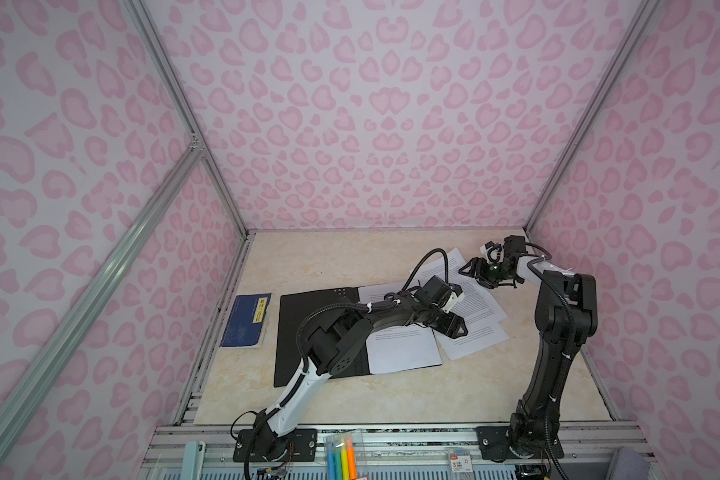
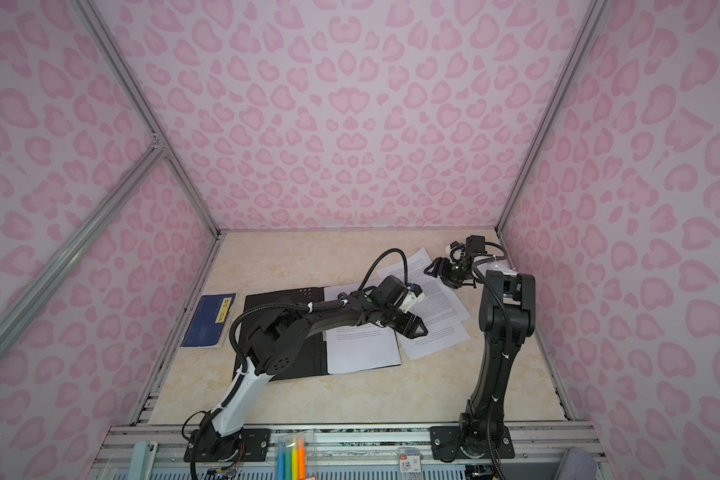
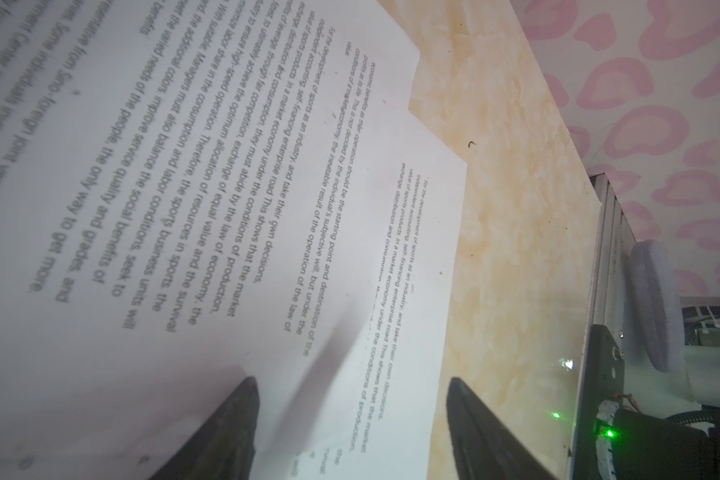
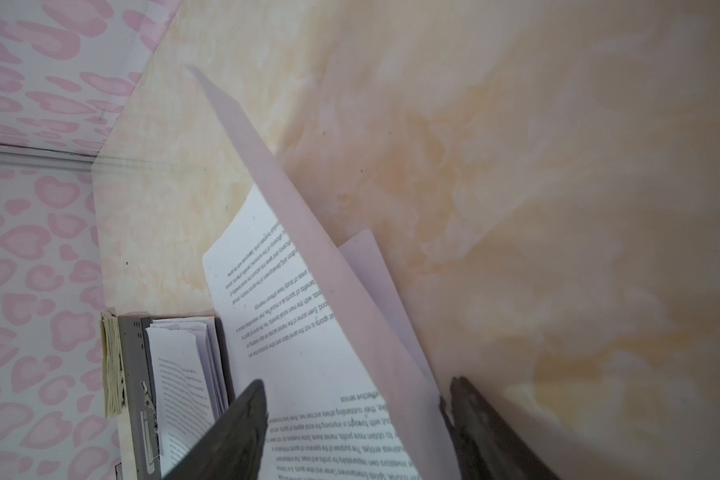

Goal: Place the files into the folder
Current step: 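Lift the gripped text sheet with the right gripper while the left gripper rises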

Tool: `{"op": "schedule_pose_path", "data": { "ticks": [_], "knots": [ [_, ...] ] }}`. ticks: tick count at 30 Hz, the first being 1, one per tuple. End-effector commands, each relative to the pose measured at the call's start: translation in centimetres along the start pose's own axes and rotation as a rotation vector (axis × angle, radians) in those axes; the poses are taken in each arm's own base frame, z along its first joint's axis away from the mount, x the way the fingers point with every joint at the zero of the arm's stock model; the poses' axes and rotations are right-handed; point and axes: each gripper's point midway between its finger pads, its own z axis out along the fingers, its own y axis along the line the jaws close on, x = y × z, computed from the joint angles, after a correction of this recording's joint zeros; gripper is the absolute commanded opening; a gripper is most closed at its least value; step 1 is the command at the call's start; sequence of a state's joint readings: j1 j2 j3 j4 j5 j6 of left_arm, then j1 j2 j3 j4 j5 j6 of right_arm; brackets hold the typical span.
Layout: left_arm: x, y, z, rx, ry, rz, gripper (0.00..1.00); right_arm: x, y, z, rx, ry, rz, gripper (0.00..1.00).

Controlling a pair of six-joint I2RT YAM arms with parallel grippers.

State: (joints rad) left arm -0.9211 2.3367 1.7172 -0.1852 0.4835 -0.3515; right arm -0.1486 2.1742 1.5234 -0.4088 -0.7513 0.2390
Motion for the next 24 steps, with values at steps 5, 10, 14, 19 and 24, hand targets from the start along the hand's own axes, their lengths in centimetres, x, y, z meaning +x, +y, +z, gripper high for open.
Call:
{"op": "schedule_pose_path", "data": {
  "ticks": [5, 10, 14, 19, 24],
  "knots": [
    [3.9, 1.8, -0.1, -0.075, 0.142, -0.104, 0.73, 0.0, -2.1, 0.9, 0.114, 0.009, -0.023, 0.55],
    [3.6, 1.8, -0.2, -0.067, 0.136, -0.107, 0.73, 0.0, -2.4, 0.9, 0.143, 0.014, -0.034, 0.41],
    [2.6, 1.2, -0.5, -0.047, 0.118, -0.098, 0.73, 0.1, -2.5, 0.7, 0.154, 0.015, -0.030, 0.18],
    [0.0, 0.0, -1.4, -0.031, 0.064, -0.038, 0.75, -0.3, -1.6, -0.2, 0.145, -0.010, -0.017, 0.00],
    [-4.2, -2.5, -3.4, 0.003, -0.069, 0.126, 0.79, -0.8, -0.7, -2.2, 0.169, -0.066, 0.013, 0.00]
  ]
}}
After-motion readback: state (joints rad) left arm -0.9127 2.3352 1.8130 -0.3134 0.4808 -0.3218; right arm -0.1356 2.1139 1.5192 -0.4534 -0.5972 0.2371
